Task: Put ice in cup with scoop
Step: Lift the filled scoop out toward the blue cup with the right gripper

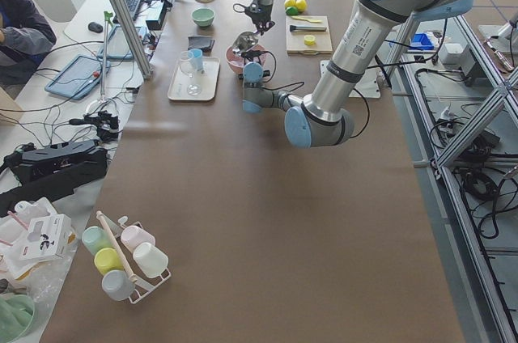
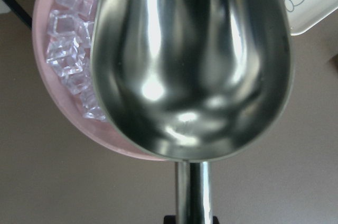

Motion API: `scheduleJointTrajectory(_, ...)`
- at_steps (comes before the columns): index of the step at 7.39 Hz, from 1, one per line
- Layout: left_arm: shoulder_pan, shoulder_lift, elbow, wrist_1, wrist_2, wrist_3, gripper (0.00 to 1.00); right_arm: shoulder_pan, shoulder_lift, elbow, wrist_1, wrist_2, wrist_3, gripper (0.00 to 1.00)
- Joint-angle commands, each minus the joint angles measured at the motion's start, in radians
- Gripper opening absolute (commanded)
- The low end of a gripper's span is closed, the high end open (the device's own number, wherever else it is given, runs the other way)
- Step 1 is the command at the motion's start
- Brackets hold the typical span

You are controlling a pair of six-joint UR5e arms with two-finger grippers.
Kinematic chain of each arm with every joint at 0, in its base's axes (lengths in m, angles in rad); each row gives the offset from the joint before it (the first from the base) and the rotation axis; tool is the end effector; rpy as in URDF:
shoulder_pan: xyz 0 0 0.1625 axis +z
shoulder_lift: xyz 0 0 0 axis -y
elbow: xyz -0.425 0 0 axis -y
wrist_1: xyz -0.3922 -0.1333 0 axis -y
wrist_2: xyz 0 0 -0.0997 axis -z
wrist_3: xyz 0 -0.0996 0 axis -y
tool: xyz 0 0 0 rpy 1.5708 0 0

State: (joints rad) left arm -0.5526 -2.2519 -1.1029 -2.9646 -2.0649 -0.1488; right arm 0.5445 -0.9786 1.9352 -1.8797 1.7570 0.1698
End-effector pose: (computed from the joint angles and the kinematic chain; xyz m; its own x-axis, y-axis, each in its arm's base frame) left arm 0.5804 -0.4590 0.3069 0.0535 0.9899 -0.1312 0.0392 0.1292 0.9908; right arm -0.4553 -0.4100 0.2125 0.5228 -0.8157 0.2475 0.6025 0.5590 0.5697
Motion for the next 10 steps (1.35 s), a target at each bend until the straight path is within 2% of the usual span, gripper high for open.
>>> scheduleJointTrajectory(1,0.000,0.000,0.000,0.003,-0.001,0.000,0.99,0.017,-0.121,0.180,0.063,-0.016,0.025,0.00)
scheduleJointTrajectory(4,-0.001,0.003,-0.003,0.010,-0.034,0.000,0.99,0.194,-0.126,0.162,0.144,-0.002,0.072,0.00)
scheduleJointTrajectory(6,-0.012,0.012,-0.015,0.010,-0.035,0.000,0.99,0.222,-0.129,0.098,0.236,0.021,0.166,0.00)
scheduleJointTrajectory(9,-0.029,0.101,-0.164,0.113,-0.047,0.000,0.99,0.297,-0.063,-0.091,0.220,0.216,0.201,0.00)
scheduleJointTrajectory(10,-0.042,0.123,-0.198,0.137,-0.072,0.000,0.99,0.314,-0.008,-0.155,0.142,0.302,0.200,0.00)
